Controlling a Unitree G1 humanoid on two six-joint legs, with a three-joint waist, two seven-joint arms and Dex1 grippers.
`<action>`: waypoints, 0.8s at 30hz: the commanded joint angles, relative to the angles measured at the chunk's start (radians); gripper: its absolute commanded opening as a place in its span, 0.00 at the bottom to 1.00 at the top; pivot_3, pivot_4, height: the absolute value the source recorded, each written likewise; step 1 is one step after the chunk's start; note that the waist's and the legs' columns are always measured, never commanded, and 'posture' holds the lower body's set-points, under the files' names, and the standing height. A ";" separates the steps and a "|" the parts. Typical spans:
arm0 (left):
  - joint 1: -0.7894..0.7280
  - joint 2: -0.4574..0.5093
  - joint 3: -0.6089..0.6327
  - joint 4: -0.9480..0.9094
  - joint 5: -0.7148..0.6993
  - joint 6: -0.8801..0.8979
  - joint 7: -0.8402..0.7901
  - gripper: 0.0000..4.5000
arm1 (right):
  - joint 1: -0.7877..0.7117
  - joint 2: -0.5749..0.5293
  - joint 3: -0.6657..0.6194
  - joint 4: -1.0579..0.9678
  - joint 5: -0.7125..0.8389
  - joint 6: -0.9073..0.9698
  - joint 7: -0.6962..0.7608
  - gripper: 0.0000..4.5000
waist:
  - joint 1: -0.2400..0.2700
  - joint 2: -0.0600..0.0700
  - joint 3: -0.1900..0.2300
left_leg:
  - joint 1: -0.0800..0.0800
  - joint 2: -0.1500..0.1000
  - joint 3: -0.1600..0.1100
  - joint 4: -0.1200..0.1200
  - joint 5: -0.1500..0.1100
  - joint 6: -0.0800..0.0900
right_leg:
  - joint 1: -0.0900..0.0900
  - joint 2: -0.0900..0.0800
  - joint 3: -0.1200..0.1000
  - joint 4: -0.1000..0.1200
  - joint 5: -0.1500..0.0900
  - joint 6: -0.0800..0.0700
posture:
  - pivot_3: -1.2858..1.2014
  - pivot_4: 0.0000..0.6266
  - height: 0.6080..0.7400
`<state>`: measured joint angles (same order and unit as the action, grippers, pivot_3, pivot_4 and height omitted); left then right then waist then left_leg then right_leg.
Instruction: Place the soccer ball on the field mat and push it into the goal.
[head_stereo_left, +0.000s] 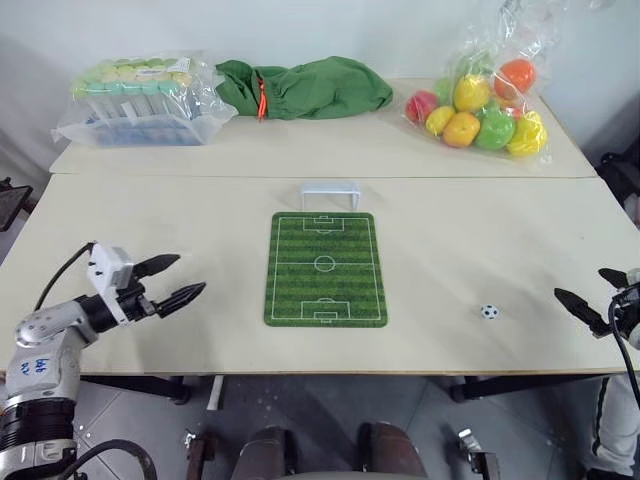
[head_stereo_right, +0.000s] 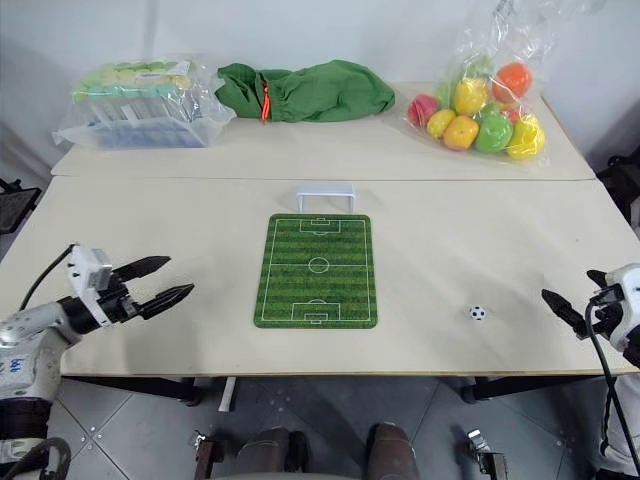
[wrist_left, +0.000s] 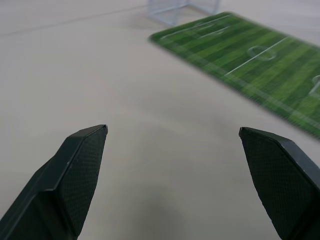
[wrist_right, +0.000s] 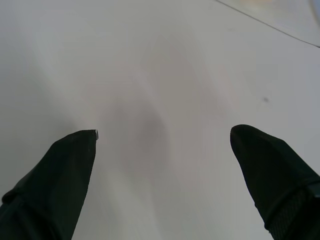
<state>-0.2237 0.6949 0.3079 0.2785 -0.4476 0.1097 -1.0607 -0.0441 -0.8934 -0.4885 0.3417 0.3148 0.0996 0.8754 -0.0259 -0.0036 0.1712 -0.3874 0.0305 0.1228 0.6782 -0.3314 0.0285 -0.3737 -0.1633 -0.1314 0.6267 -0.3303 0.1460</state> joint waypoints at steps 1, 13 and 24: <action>-0.052 -0.036 -0.021 -0.047 -0.062 -0.042 -0.090 1.00 | 0.024 -0.030 0.046 -0.189 0.044 0.075 0.073 0.99 | 0.001 0.000 0.000 | 0.000 0.000 0.000 0.000 0.000 0.000 | 0.000 0.000 0.000 0.000 0.000 0.000 | 0.52 0.24 1.00; -0.122 -0.126 -0.100 -0.018 -0.091 -0.110 -0.274 1.00 | -0.066 -0.049 0.259 -0.153 -0.011 0.010 0.277 0.99 | 0.001 0.000 0.000 | -0.001 -0.001 0.000 0.002 0.000 0.000 | 0.001 0.001 -0.001 0.000 0.000 0.000 | 0.52 0.24 1.00; -0.110 -0.139 -0.093 -0.016 -0.081 -0.129 -0.246 1.00 | -0.057 -0.029 0.291 -0.150 -0.021 0.003 0.282 0.99 | 0.006 0.000 0.000 | -0.001 0.000 -0.002 0.003 0.000 0.001 | 0.001 0.001 -0.001 0.000 0.000 0.000 | 0.52 0.24 1.00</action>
<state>-0.3418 0.5540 0.2051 0.2793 -0.5238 -0.0036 -1.3099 -0.1069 -0.9270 -0.1945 0.2060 0.2900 0.1092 1.1541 -0.0204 -0.0041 0.1715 -0.3886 0.0300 0.1212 0.6814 -0.3317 0.0290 -0.3728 -0.1626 -0.1327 0.6268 -0.3302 0.1462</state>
